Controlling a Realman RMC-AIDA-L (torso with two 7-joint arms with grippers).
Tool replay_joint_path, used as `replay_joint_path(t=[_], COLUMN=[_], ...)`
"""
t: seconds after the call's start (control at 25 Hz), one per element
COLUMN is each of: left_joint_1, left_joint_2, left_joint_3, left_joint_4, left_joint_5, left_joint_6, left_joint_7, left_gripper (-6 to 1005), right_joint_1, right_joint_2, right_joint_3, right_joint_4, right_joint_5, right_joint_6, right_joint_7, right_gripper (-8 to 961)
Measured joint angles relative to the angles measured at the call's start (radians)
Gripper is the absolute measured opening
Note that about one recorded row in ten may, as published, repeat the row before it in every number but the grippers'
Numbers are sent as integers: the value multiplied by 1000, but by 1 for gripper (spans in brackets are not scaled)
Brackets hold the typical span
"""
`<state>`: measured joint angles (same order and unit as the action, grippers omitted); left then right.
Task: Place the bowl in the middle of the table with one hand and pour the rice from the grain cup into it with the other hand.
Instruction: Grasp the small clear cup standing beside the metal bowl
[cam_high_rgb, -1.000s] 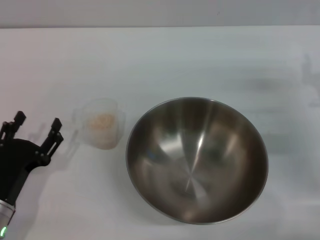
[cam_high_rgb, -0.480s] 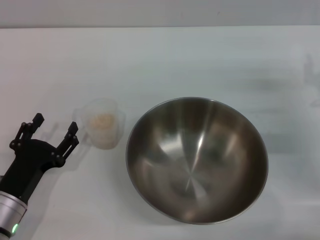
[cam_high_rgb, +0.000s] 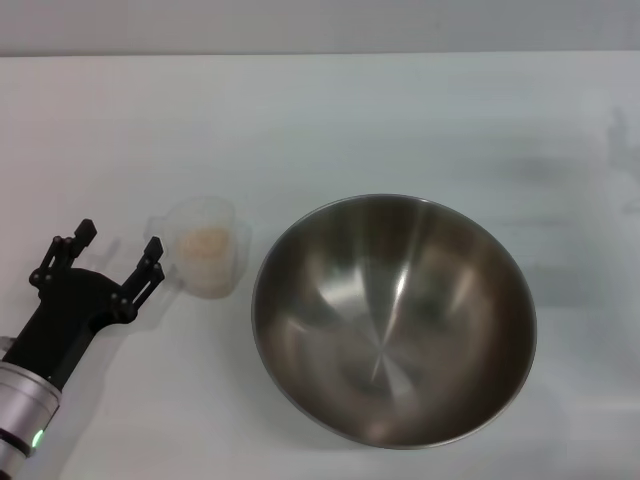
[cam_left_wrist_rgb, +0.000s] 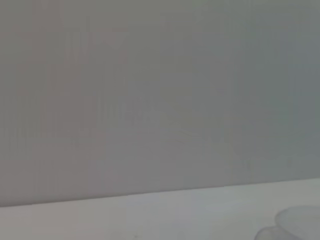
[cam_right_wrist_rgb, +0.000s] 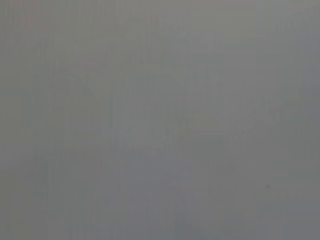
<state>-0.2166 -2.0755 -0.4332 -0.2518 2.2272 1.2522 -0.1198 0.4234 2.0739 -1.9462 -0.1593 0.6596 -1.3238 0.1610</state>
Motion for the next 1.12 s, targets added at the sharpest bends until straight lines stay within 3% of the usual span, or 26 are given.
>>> replay_joint_path(t=[0.92,1.12], left_joint_1=[-51,-48], left_joint_2=[0,0], left_joint_3=[-42,-52], left_joint_4=[2,-6], left_joint_5=[-1,-2], left_joint_6=[-67,-84], left_joint_7=[1,1], left_gripper=[814,712], right_joint_1=[23,26], right_joint_2=[0,0], right_joint_3=[2,2], right_joint_4=[-2,-4], right_joint_5=[0,-5], right_joint_6=[34,36], right_joint_7=[0,0], right_gripper=[416,416])
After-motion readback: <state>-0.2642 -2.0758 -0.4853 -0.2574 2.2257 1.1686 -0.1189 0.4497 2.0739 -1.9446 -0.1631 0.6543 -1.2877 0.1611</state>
